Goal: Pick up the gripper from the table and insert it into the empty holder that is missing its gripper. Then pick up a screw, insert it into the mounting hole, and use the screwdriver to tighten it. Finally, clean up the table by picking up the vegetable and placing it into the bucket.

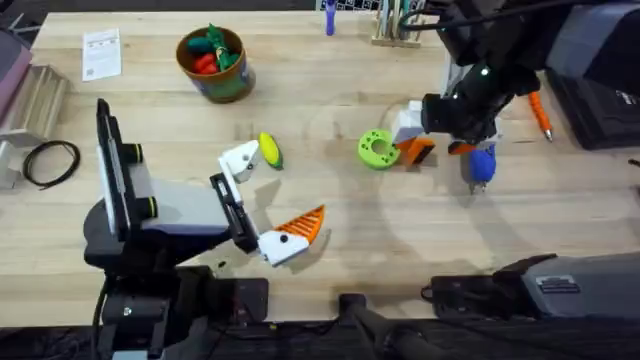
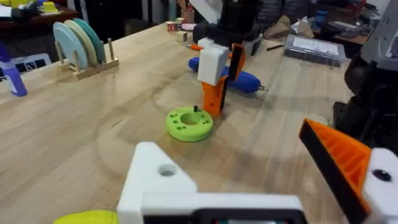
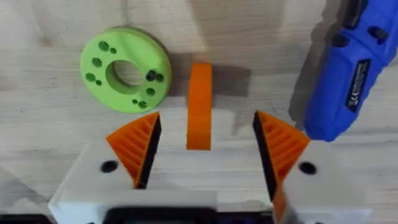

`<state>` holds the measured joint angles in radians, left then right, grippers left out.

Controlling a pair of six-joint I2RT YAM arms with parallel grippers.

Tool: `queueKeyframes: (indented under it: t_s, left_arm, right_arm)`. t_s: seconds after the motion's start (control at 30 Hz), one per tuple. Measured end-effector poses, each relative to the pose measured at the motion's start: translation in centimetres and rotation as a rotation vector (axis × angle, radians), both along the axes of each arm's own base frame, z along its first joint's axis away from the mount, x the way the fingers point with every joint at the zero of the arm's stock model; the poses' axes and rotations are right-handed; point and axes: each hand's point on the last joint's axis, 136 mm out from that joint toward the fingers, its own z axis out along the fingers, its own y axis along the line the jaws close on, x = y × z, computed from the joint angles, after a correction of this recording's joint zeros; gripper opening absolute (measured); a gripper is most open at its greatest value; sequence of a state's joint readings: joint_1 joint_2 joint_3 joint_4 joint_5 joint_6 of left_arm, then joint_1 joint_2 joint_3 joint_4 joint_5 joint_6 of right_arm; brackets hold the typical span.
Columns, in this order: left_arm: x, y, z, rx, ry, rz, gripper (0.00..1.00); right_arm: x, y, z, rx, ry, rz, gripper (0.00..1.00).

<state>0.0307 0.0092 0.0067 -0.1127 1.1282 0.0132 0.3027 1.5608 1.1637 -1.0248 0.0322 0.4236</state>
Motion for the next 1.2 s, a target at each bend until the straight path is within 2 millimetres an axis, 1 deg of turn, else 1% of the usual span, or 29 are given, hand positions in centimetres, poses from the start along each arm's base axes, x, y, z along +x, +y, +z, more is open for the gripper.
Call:
queueKeyframes:
  t_s: [0.07, 0.13, 0.2, 0.33, 0.37, 0.43, 0.7, 0.87, 0.93, 1.0, 1.2]
  left_arm:
    - [0.0, 0.0, 0.0, 0.0, 0.0, 0.0, 0.986]
    - [0.0, 0.0, 0.0, 0.0, 0.0, 0.0, 0.986]
    - [0.0, 0.0, 0.0, 0.0, 0.0, 0.0, 0.986]
    - [0.0, 0.0, 0.0, 0.0, 0.0, 0.0, 0.986]
    - [0.0, 0.0, 0.0, 0.0, 0.0, 0.0, 0.986]
    - [0.0, 0.0, 0.0, 0.0, 0.0, 0.0, 0.985]
    - [0.0, 0.0, 0.0, 0.0, 0.0, 0.0, 0.986]
    - [0.0, 0.0, 0.0, 0.0, 0.0, 0.0, 0.986]
    - [0.0, 0.0, 0.0, 0.0, 0.0, 0.0, 0.986]
    - [0.0, 0.0, 0.0, 0.0, 0.0, 0.0, 0.986]
    - [0.0, 0.0, 0.0, 0.0, 0.0, 0.0, 0.986]
  right_arm:
    - [0.0, 0.0, 0.0, 0.0, 0.0, 0.0, 0.805]
    - [0.0, 0.0, 0.0, 0.001, -0.001, -0.003, 0.696]
    - [0.1, 0.0, 0.0, 0.002, -0.003, -0.004, 0.529]
    - [0.3, 0.2, 0.0, 0.008, -0.013, -0.007, 0.085]
    - [0.4, 0.2, 0.0, 0.009, -0.015, -0.01, 0.027]
    - [0.4, 0.2, 0.0, 0.009, -0.017, -0.011, 0.01]
    - [0.4, 0.2, 0.0, 0.009, -0.016, -0.011, 0.01]
    - [-0.4, -0.1, 0.3, 0.003, 0.005, -0.012, 0.009]
    - [-0.6, -0.4, 1.0, 0.007, -0.009, -0.018, 0.009]
    - [-0.8, -0.9, 2.2, 0.017, -0.043, -0.033, 0.009]
    - [-1.0, -2.6, 6.8, 0.063, -0.213, -0.094, 0.009]
